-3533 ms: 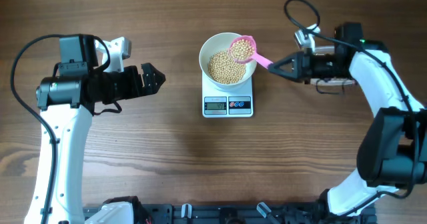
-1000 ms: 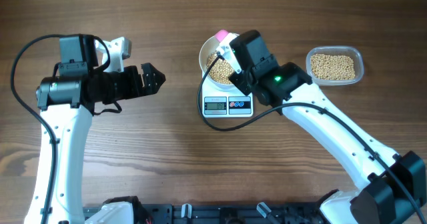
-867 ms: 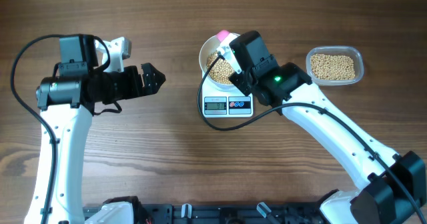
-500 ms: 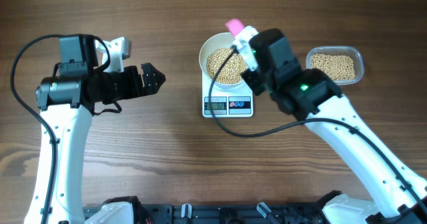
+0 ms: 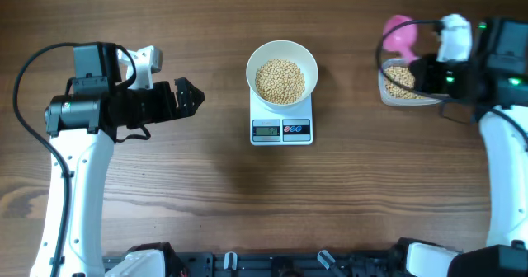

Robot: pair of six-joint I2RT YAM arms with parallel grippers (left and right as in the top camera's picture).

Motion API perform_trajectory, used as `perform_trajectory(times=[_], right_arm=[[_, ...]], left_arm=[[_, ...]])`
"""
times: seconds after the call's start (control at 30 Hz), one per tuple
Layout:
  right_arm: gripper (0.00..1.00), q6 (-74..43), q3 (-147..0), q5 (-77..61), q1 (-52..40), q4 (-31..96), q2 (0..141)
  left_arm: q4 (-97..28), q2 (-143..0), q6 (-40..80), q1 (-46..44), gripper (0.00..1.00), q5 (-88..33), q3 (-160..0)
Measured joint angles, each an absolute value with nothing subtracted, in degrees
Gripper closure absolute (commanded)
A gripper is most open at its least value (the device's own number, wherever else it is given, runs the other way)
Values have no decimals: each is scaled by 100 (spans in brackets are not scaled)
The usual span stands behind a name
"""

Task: Scoop item into bowl and weigh 150g on scale
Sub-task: 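Move the empty scoop with the right gripper back over the tub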

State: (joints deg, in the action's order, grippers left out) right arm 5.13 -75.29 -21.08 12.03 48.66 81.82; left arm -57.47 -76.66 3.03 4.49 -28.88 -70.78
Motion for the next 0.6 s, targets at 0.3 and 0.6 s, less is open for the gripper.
perform_trajectory(times=[0.3, 0.6], right_arm=[[96, 493, -7526, -467, 1479, 5424, 8173], [96, 495, -7319, 134, 1411, 5422, 8746]], left_arm=[[-5747, -7666, 303, 449, 0, -2888, -7078], [-5749, -7666, 303, 449, 0, -2888, -7078]])
